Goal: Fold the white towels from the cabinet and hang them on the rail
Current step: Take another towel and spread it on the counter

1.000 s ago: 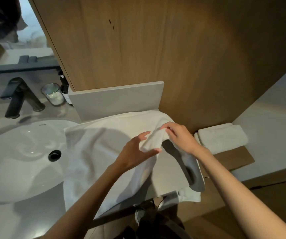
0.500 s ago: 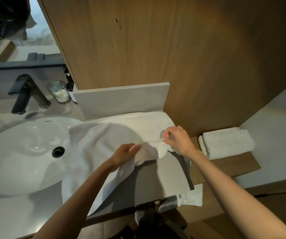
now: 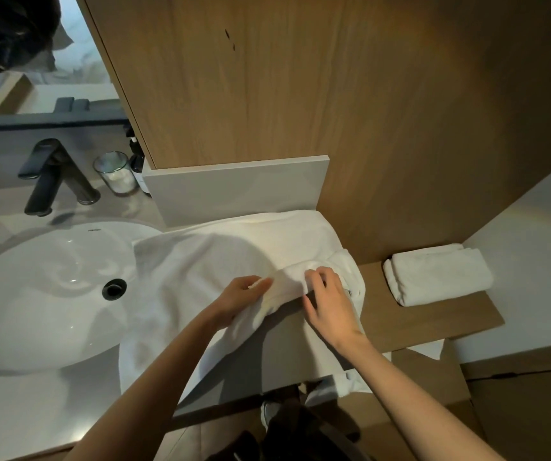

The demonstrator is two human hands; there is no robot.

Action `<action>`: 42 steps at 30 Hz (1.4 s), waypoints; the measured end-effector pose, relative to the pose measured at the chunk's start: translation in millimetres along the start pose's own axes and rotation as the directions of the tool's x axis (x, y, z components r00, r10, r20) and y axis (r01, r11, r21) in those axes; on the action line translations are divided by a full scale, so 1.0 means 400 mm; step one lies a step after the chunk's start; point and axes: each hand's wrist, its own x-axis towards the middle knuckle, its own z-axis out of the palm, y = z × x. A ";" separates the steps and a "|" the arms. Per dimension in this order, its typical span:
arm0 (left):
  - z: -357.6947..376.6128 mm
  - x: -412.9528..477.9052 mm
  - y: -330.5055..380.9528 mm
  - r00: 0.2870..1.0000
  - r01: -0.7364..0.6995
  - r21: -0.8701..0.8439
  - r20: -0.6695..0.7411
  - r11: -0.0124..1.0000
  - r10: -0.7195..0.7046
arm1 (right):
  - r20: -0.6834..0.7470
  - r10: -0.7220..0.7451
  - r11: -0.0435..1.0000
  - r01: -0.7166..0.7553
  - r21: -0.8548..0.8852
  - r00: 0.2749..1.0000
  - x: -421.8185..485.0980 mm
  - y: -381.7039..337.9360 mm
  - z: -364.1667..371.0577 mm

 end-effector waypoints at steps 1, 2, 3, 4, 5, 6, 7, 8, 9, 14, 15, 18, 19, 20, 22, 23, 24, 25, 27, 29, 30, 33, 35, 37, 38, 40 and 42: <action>0.000 0.000 -0.001 1.000 0.005 0.010 -0.004 1.000 -0.005 | -0.014 0.026 1.000 -0.026 -0.002 1.000 0.007 -0.007 0.005; 0.001 0.001 -0.002 1.000 0.005 0.017 -0.005 1.000 -0.005 | -0.025 0.049 0.999 -0.049 -0.001 0.999 0.013 -0.011 0.010; 0.001 0.000 -0.003 1.000 0.001 0.022 -0.005 1.000 -0.001 | -0.031 0.065 0.998 -0.065 0.012 0.997 0.018 -0.013 0.011; 0.001 -0.001 -0.004 1.000 -0.004 0.021 -0.003 1.000 0.004 | -0.041 0.072 0.997 -0.070 0.033 0.997 0.020 -0.010 0.011; 0.002 -0.003 -0.004 1.000 -0.008 0.019 0.000 1.000 0.008 | -0.053 0.069 0.996 -0.066 0.054 0.996 0.023 -0.005 0.008; 0.003 -0.004 -0.006 1.000 -0.012 0.018 -0.002 1.000 0.013 | -0.065 0.059 0.996 -0.055 0.066 0.996 0.024 0.003 0.003; 0.004 -0.006 -0.006 1.000 -0.018 0.022 -0.006 1.000 0.018 | -0.071 0.047 0.997 -0.042 0.068 0.996 0.025 0.012 -0.005; 0.005 -0.007 -0.006 1.000 -0.026 0.028 -0.012 0.999 0.027 | -0.071 0.034 0.997 -0.029 0.065 0.997 0.025 0.020 -0.014; 0.007 -0.007 -0.007 0.999 -0.034 0.036 -0.018 0.999 0.035 | -0.062 0.021 0.998 -0.017 0.059 0.998 0.025 0.028 -0.026; 0.020 -0.007 -0.012 0.997 -0.055 0.107 -0.055 0.993 0.061 | 0.073 -0.076 0.997 0.076 0.000 0.994 0.028 0.059 -0.100; 0.022 -0.005 -0.014 0.995 -0.061 0.113 -0.070 0.992 0.069 | 0.110 -0.102 0.995 0.103 -0.006 0.989 0.030 0.063 -0.115; 0.025 -0.008 -0.022 0.993 -0.075 0.125 -0.085 0.989 0.087 | 0.185 -0.143 0.989 0.149 -0.021 0.972 0.035 0.074 -0.142; 0.025 -0.010 -0.021 0.992 -0.083 0.126 -0.083 0.989 0.094 | 0.194 -0.142 0.988 0.150 -0.028 0.971 0.034 0.077 -0.149; 0.025 -0.012 -0.018 0.992 -0.089 0.109 -0.077 0.990 0.097 | 0.194 -0.139 0.989 0.146 -0.026 0.971 0.033 0.081 -0.156; 0.030 -0.016 -0.008 0.996 -0.071 0.078 -0.049 0.994 0.075 | 0.155 -0.114 0.993 0.113 0.014 0.981 0.029 0.092 -0.180; 0.032 -0.016 -0.002 0.997 -0.059 0.094 -0.035 0.994 0.063 | 0.122 -0.088 0.996 0.083 0.045 0.989 0.026 0.098 -0.197; 0.035 -0.015 0.003 0.998 -0.060 0.125 -0.025 0.990 0.064 | 0.087 -0.060 0.996 0.054 0.069 0.994 0.021 0.105 -0.216; 0.036 -0.009 0.002 0.996 -0.075 0.162 -0.029 0.984 0.081 | 0.047 -0.041 0.996 0.037 0.080 0.998 0.014 0.110 -0.234; 0.036 -0.005 -0.001 0.992 -0.110 0.214 -0.030 0.971 0.119 | -0.046 -0.037 0.997 0.040 0.064 0.998 -0.005 0.115 -0.270; 0.030 -0.009 -0.015 0.990 -0.129 0.242 -0.024 0.962 0.139 | -0.149 -0.059 0.998 0.058 -0.010 0.987 -0.028 0.114 -0.306; 0.030 -0.008 -0.026 0.983 -0.159 0.261 -0.045 0.952 0.177 | -0.195 -0.078 0.996 0.067 -0.064 0.978 -0.041 0.112 -0.323; 0.039 -0.013 -0.027 0.960 -0.228 0.366 -0.070 0.902 0.271 | -0.258 -0.158 0.974 0.108 -0.197 0.953 -0.083 0.092 -0.358; 0.039 -0.007 -0.017 0.988 -0.124 0.386 -0.040 0.914 0.151 | -0.245 -0.194 0.960 0.133 -0.246 0.950 -0.116 0.068 -0.352; 0.034 0.005 -0.021 0.994 -0.100 0.471 0.004 0.876 0.111 | -0.261 -0.158 0.972 0.103 -0.213 0.952 -0.157 0.060 -0.319; 0.030 0.008 -0.032 0.993 -0.111 0.543 0.026 0.832 0.116 | -0.263 -0.098 0.985 0.054 -0.166 0.960 -0.181 0.061 -0.298; 0.025 0.003 -0.055 0.990 -0.136 0.720 0.085 0.681 0.109 | -0.212 0.046 0.993 -0.067 -0.093 0.976 -0.233 0.076 -0.244; 0.022 -0.018 -0.099 0.976 -0.190 0.807 0.093 0.559 0.197 | -0.120 0.137 0.981 -0.151 -0.121 0.983 -0.285 0.092 -0.188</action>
